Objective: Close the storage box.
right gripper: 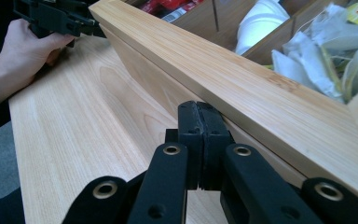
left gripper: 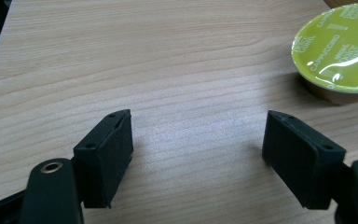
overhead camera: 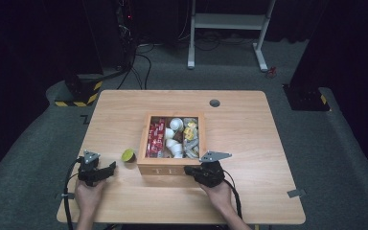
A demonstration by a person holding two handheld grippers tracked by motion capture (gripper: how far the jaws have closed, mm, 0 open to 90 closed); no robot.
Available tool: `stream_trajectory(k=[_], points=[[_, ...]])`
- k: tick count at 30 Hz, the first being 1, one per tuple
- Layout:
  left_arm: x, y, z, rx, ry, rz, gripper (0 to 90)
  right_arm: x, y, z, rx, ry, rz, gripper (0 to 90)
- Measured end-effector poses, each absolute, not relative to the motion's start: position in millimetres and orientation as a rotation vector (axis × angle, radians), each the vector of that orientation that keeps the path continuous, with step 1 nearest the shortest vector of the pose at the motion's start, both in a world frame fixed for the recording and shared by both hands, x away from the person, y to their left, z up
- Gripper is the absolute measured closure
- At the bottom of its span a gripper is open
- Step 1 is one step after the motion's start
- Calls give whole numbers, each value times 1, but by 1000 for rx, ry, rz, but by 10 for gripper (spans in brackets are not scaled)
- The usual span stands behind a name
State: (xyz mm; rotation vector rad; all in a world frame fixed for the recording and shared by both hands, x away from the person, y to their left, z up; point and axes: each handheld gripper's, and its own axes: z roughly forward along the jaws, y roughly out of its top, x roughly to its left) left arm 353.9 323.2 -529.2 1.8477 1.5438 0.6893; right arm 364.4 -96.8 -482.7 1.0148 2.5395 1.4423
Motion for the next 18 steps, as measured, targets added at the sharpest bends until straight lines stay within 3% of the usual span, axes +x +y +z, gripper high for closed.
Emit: stream_trajectory(k=[18], points=[[354,323,-529,1847,1544,689,246,364,-124,-460,1021,2427,1511,842]])
